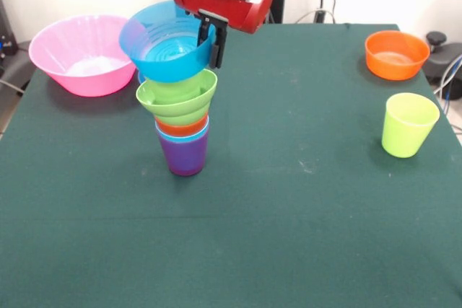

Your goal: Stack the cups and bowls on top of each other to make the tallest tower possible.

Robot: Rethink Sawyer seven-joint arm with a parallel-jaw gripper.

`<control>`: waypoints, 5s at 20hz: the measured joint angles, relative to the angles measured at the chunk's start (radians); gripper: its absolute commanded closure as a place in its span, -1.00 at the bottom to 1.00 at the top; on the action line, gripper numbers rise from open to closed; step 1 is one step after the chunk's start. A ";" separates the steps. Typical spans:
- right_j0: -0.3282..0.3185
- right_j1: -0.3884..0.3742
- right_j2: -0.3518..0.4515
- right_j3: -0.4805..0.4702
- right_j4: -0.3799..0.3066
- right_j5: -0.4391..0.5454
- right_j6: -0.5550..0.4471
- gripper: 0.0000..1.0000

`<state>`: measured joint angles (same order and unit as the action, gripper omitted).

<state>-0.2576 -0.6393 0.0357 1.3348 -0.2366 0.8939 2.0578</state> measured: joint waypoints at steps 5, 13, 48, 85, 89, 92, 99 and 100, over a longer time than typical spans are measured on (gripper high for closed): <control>0.003 0.000 0.000 -0.005 0.000 0.016 0.000 1.00; 0.005 0.000 0.000 -0.012 0.000 0.019 0.000 1.00; 0.003 0.038 0.004 -0.049 -0.054 0.002 0.000 1.00; 0.049 -0.007 -0.011 0.042 -0.054 -0.026 0.000 1.00; 0.041 -0.016 -0.011 0.065 -0.054 -0.043 0.000 1.00; 0.033 -0.022 -0.011 0.080 -0.054 -0.067 0.000 1.00; 0.017 -0.025 -0.012 0.082 -0.054 -0.110 0.000 1.00; 0.017 -0.025 -0.012 0.082 -0.054 -0.110 0.000 1.00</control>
<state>-0.2411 -0.6640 0.0242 1.4166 -0.2905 0.7840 2.0578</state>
